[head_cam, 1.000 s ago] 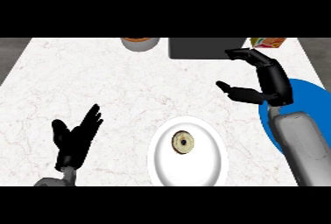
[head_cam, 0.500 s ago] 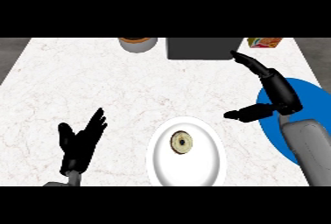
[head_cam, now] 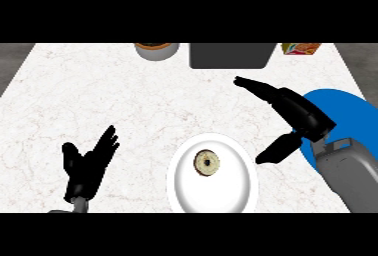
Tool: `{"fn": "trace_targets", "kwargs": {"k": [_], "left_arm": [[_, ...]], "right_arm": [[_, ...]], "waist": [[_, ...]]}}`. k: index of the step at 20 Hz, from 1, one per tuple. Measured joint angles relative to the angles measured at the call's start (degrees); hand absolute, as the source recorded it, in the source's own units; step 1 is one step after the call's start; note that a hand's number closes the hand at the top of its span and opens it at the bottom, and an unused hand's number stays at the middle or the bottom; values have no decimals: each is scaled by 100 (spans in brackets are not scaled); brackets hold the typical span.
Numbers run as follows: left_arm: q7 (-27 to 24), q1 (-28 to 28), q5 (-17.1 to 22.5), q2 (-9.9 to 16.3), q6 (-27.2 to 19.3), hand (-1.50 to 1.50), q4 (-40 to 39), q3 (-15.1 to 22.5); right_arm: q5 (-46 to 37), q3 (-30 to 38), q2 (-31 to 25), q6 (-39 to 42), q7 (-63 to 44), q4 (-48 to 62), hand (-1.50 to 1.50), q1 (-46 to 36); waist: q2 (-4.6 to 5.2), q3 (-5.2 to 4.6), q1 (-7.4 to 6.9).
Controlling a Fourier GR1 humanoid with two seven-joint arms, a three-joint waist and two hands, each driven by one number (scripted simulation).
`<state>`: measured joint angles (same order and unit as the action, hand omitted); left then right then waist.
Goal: Pick the cupcake from the plate and place it in the plate
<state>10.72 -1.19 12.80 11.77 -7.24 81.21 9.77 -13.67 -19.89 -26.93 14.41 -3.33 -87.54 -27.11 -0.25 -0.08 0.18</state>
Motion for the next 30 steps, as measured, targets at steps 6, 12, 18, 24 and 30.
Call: {"fn": "trace_targets", "kwargs": {"k": [6,12,18,24,30], "left_arm": [[41,105,-124,-58,14,0,-31,-41],[-28,-38,-258,-210,12,0,10,-23],[63,28,-294,-266,126,0,3,-160],[258,37,-316,-261,287,0,160,-342],[169,-8,-459,-380,285,0,135,-378]], "right_arm": [[-724,-553,512,71,-965,-421,-150,129],[-1483,-925,1124,141,-1664,-487,-150,220],[-1803,-910,1490,459,-1643,-233,-150,417],[-2335,-977,1908,489,-1523,-157,-150,759],[-2963,-1019,2059,497,-1594,-26,-150,791]], "waist": [[11,4,-20],[18,6,-31],[24,7,-31],[22,7,-31],[22,7,-31]]}}
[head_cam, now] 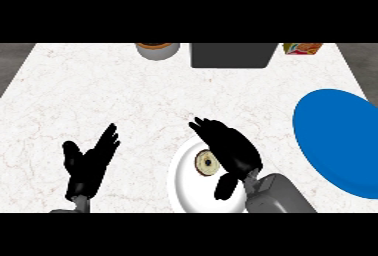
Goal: Pick the cupcake from the plate and place it in the plate
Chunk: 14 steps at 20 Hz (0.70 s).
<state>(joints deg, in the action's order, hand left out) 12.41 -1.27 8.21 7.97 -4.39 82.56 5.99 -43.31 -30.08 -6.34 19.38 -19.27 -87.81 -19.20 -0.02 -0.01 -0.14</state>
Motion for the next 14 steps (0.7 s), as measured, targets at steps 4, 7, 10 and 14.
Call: {"fn": "trace_targets", "kwargs": {"k": [4,7,10,14], "left_arm": [[156,-12,-58,-45,24,0,123,-31],[64,-11,-109,-120,49,0,20,-54],[24,106,-121,-142,130,0,-134,-138],[48,42,-250,-219,83,0,-36,-93]], "right_arm": [[-354,66,18,-66,147,97,-150,187],[-583,89,194,-160,243,407,-150,148],[-678,266,265,-84,426,671,-150,33],[-884,333,446,-322,698,1408,150,-158]], "waist": [[-1,0,1],[1,1,-2],[3,0,-1],[5,1,-13]]}}
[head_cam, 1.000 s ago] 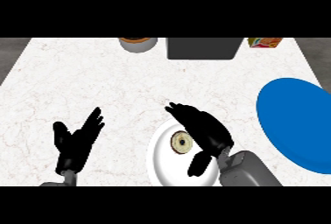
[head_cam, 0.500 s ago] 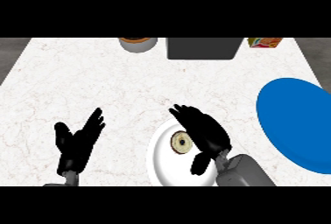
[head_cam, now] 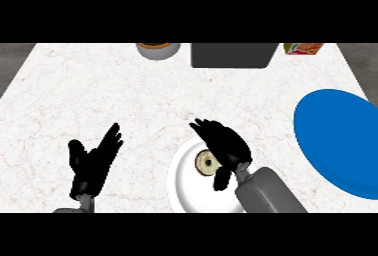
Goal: Pick the cupcake from the plate and place it in the plate
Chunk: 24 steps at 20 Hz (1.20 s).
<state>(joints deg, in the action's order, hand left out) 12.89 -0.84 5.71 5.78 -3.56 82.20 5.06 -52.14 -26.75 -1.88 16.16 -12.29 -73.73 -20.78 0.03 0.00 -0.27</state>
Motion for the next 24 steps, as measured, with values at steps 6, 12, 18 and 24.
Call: {"fn": "trace_targets", "kwargs": {"k": [6,12,18,24], "left_arm": [[27,6,-1,-22,61,0,1,-72],[123,-119,-139,-120,29,0,179,-14],[74,-285,-128,-111,-22,0,244,-112],[96,-316,9,-2,50,0,263,-289]], "right_arm": [[-446,-224,-9,2,348,185,150,-32],[-827,-265,66,-240,507,162,150,36],[-1205,-740,-418,-837,81,-1426,150,1856],[-1318,-1069,-949,-2139,221,-3259,150,3580]], "waist": [[-8,-1,6],[-21,-2,7],[-92,-4,231],[-98,0,354]]}}
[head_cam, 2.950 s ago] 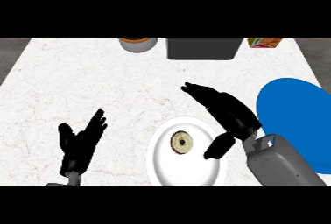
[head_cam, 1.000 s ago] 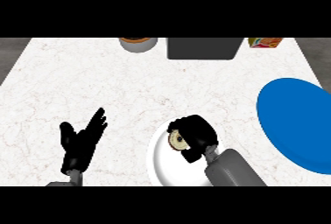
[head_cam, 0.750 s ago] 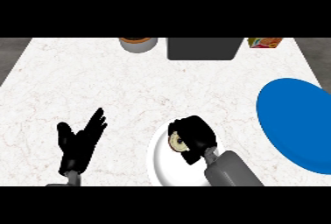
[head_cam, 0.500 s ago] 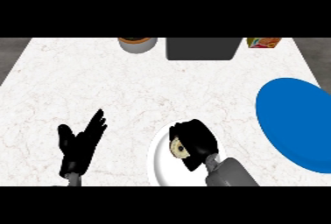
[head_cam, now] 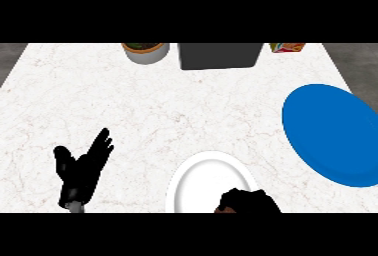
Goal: Pick the cupcake from the plate and place it in the plate
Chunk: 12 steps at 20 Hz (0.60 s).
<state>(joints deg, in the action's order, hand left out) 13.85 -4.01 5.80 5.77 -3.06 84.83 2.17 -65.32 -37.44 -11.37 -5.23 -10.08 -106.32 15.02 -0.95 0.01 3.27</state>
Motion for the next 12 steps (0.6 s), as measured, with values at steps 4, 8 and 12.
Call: {"fn": "trace_targets", "kwargs": {"k": [4,8,12], "left_arm": [[-68,3,-6,-12,-2,0,-56,-20],[-70,103,-47,-46,-6,0,-133,17],[-27,144,-9,-16,84,0,-89,25]], "right_arm": [[-62,-108,-307,-907,137,-1166,150,949],[253,-7,-518,-1716,249,-2003,150,1812],[1104,442,-728,-2347,433,-2420,150,2308]], "waist": [[12,0,-6],[36,3,-59],[57,6,-153]]}}
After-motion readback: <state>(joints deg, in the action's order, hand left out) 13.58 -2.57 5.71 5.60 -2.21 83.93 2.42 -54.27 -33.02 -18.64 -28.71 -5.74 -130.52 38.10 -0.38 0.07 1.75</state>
